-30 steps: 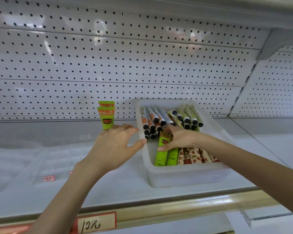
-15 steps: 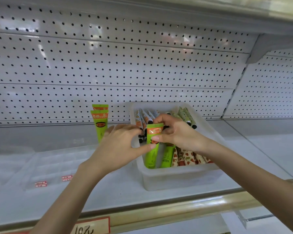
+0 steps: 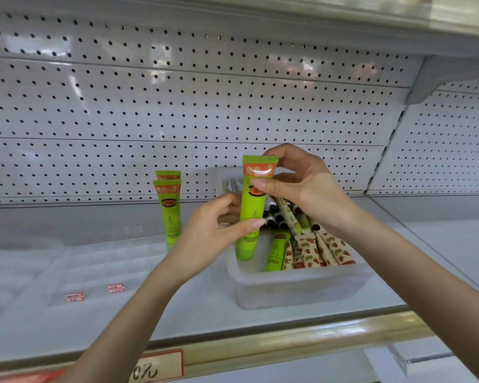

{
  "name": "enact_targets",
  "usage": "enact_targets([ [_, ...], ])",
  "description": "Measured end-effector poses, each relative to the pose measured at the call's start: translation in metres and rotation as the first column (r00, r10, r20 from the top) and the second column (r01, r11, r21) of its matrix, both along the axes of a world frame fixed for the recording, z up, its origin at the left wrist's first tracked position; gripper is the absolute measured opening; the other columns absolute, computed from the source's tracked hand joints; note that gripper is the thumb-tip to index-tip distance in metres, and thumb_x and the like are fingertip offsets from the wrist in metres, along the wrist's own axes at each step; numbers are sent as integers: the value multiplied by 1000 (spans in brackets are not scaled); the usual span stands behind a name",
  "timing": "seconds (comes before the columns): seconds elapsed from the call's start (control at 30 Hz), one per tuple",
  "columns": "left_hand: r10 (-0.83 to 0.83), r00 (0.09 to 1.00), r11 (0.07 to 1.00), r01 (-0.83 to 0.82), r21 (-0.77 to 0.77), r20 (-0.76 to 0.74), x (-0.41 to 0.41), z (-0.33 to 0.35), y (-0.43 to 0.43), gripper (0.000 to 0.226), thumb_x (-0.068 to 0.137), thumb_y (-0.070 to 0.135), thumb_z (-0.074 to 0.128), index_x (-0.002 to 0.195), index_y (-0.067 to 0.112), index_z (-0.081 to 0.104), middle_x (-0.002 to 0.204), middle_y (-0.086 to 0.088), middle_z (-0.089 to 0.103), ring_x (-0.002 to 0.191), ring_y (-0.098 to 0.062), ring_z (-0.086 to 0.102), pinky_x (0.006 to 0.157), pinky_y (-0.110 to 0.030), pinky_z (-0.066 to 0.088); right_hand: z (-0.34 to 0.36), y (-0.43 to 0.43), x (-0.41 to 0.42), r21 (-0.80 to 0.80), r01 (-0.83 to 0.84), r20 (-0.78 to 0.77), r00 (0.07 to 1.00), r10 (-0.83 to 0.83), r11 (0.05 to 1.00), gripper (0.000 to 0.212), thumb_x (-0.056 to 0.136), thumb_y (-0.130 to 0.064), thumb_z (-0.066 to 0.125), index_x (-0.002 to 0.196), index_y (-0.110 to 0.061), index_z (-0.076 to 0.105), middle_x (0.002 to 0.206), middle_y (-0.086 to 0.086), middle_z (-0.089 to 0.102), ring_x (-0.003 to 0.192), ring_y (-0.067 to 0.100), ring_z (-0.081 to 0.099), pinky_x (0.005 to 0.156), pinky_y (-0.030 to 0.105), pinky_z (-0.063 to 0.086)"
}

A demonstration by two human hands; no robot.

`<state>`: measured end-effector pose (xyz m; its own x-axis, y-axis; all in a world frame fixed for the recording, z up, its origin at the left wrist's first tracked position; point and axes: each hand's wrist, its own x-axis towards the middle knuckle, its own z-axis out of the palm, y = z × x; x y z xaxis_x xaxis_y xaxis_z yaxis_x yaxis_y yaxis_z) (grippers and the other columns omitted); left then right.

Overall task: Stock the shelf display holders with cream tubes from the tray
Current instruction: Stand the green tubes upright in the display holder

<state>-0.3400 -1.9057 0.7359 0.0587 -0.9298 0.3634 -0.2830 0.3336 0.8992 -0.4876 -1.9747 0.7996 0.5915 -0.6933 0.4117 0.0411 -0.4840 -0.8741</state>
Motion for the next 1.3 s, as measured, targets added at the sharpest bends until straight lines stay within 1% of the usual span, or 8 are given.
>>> enact_targets([
  [0.2,32,999,999,-33,-23,-18,3,-7,-1,26,71,37,70,93,25,66,97,12,70,93,-5,64,84,-19,49,-10,-19,-6,148,6,-91,996,7,989,29,77,-42,57,93,-19,60,103,3,65,91,14,66,85,30,54],
  [0.3,54,997,998,-55,-17,-48,5,-9,0,28,70,36,69,95,22,66,98,9,70,94,-8,65,88,-29,51,-32,-41,-19,193,124,-359,932,-48,973,35,89,-44,52,111,-18,56,115,-1,63,103,15,64,87,26,52],
  [0.43,47,998,999,-47,-9,-46,6,-9,0,31,72,36,73,97,20,66,99,8,70,94,-8,65,89,-33,52,-64,-65,-31,-233,100,-809,532,-249,967,39,92,-31,57,126,-12,53,125,3,57,109,14,53,86,20,40],
  [0.53,51,997,999,-52,-10,-54,6,-9,-1,30,72,36,72,97,22,66,99,7,70,95,-10,65,91,-35,51,-76,-68,-31,-244,54,-904,348,-247,968,49,91,-33,58,131,-8,47,125,10,56,112,22,54,90,27,43],
  [0.7,59,996,998,-61,-31,-73,7,-9,-2,28,73,36,74,96,22,66,98,6,71,95,-11,65,91,-37,51,-85,-57,-19,-345,-42,-931,141,-336,938,49,91,-48,51,120,-9,47,114,9,56,99,25,56,74,34,45],
  [1.0,70,988,996,-77,-43,-139,12,-2,-3,27,70,35,71,94,22,66,92,8,72,89,-13,68,86,-36,54,-95,-57,1,-91,30,-928,360,-96,995,92,81,-48,66,148,-13,13,147,8,35,128,24,42,100,28,39],
  [1.23,78,975,992,-97,-82,-209,14,6,-5,29,67,31,69,93,18,65,86,9,72,82,-7,68,72,-20,54,-104,-66,6,68,311,-870,484,-96,948,110,79,-35,72,147,-6,-10,150,12,28,130,26,38,102,31,40],
  [1.3,83,970,990,-107,-94,-227,16,7,-5,28,66,30,68,91,18,65,83,11,72,79,-5,68,70,-18,53,-102,-66,7,93,347,-857,505,-102,933,109,78,-31,74,146,-5,-7,145,15,35,114,27,50,98,33,44],
])
